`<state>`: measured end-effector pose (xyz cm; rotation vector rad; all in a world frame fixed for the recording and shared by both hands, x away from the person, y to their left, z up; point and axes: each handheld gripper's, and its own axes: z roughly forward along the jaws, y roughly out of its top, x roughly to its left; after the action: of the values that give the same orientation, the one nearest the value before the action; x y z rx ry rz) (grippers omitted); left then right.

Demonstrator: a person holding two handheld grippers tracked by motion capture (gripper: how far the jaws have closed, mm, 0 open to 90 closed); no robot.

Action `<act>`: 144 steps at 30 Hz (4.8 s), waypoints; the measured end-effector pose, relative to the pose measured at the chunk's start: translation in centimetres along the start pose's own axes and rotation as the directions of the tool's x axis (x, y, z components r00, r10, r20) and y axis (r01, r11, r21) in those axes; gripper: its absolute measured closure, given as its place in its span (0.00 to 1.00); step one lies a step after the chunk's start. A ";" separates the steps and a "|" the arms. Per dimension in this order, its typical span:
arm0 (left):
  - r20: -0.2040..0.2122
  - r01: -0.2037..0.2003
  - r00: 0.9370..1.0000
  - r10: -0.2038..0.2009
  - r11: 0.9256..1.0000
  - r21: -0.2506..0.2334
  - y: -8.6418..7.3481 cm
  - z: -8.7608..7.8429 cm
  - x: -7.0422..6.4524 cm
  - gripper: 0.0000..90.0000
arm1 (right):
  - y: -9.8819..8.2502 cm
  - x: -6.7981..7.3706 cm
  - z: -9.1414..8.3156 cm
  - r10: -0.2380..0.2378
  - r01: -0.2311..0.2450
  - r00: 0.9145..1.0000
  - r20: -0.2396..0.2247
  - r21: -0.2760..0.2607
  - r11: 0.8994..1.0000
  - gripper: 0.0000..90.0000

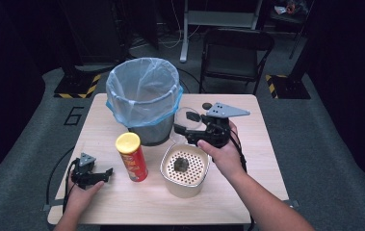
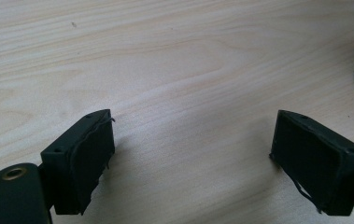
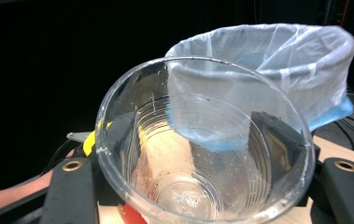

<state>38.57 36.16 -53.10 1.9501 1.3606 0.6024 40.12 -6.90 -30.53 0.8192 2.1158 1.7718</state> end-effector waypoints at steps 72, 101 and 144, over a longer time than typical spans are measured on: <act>0.024 -0.005 1.000 0.004 1.000 0.023 -0.1 -0.2 -0.2 0.14 | 11.3 -3.8 15.0 -0.091 0.080 0.982 0.168 0.072 0.994 0.15; 0.085 0.011 0.996 -0.011 1.000 0.002 0.4 -0.9 -0.8 0.18 | 2.0 -8.3 -1.7 -0.115 0.105 0.950 0.291 0.050 0.993 0.25; 0.348 -0.063 0.929 0.128 0.979 -0.192 4.9 -3.2 -8.4 0.15 | -17.9 -9.0 -8.7 -0.031 -0.072 0.851 0.524 0.176 0.982 0.22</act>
<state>36.44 28.05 -47.25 1.8768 0.9557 0.3717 38.17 -20.87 -47.26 1.2177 1.9119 1.1722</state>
